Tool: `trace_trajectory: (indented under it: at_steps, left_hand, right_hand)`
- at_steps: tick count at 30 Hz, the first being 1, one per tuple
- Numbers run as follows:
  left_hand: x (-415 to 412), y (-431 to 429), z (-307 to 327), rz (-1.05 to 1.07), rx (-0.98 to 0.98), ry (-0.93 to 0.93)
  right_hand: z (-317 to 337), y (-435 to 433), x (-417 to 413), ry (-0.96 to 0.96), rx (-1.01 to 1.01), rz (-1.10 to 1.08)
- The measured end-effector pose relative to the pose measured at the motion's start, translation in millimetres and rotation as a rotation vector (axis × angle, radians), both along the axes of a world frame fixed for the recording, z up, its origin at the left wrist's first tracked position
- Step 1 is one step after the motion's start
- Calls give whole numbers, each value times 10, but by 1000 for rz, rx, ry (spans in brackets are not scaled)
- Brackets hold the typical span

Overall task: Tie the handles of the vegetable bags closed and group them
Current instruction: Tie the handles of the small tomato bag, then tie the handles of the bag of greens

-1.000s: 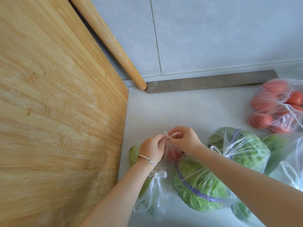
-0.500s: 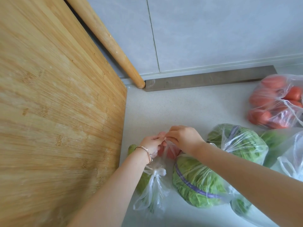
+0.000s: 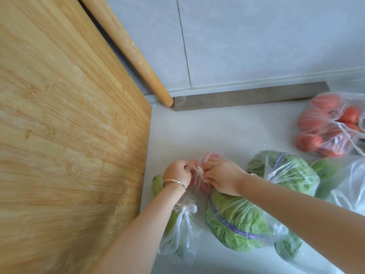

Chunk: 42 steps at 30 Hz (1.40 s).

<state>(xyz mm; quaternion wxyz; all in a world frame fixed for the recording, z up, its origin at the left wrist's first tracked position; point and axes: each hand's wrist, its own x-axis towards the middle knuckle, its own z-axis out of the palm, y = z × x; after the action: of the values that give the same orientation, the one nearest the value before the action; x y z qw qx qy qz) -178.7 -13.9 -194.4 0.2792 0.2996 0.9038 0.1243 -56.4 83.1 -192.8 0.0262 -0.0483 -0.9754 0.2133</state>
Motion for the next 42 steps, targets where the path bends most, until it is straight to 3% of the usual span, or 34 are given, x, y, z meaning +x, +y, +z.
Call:
trace_trajectory:
  at_steps: [5,8,10,15,22,25,28,32,35,38,40,42]
  left_hand:
    - [-35,37,13,-20,-114,-81]
    - [-104,95,282,-242,-192,239]
    - [-56,167,511,-305,-46,251]
    - [569,394,986,-499,217,-46]
    - [1669,538,1112,-958,248,-195]
    - [2051,509,973,-1133,106,-108]
    - [2358,497,872,-963,29,-101]
    - [2534,623,802,-552,-89,-312]
    - [2574,667,752,-341,25,-382]
    - [2598,697,869,-169,144,-418]
    - [2585,679,942,16,339,-407]
    - [2533,622,952,224,602,-387]
  right_hand:
    - [106,-53,-42,-325,-108,-155]
    - [352,-43,13,-364,-182,-182]
    - [608,48,114,-352,-256,-266]
    - [1178,273,708,-246,-229,-492]
    - [1431,361,1870,-96,-78,-825]
    - [1377,376,2238,2,-51,-1023]
    - [1207,462,2483,-11,-103,-1160]
    - [984,713,2587,-40,-251,-1222]
    - [893,926,2600,-18,-411,-1120]
    - [784,1129,2633,-57,-358,-881]
    - [773,1233,2650,20,-315,-729]
    - [910,1223,2689,112,-412,-625]
